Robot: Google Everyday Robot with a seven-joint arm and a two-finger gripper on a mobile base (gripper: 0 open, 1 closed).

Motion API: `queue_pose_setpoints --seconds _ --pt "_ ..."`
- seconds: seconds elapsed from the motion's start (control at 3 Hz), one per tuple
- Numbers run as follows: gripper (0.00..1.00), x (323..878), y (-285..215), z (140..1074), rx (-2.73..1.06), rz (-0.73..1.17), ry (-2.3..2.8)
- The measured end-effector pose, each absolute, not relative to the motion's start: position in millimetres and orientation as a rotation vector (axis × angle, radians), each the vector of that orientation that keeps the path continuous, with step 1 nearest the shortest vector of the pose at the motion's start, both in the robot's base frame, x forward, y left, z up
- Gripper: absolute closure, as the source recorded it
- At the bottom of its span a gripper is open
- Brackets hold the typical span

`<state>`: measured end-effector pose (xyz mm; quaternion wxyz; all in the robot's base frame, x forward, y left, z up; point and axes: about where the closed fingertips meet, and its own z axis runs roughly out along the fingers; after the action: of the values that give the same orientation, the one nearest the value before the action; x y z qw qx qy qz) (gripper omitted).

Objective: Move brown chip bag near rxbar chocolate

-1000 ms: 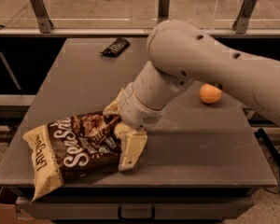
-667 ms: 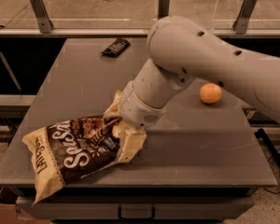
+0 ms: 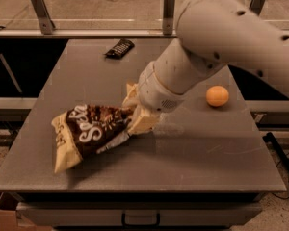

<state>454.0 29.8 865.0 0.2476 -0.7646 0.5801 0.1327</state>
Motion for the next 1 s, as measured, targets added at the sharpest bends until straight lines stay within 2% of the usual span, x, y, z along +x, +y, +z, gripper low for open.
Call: queue_pose_setpoints --seconds 0.33,1.0 --pt "1.0 480.4 -6.6 930.3 -1.887 0.205 1.623" --pt "1.0 484.4 -10.4 938.2 -1.857 0.164 1.626"
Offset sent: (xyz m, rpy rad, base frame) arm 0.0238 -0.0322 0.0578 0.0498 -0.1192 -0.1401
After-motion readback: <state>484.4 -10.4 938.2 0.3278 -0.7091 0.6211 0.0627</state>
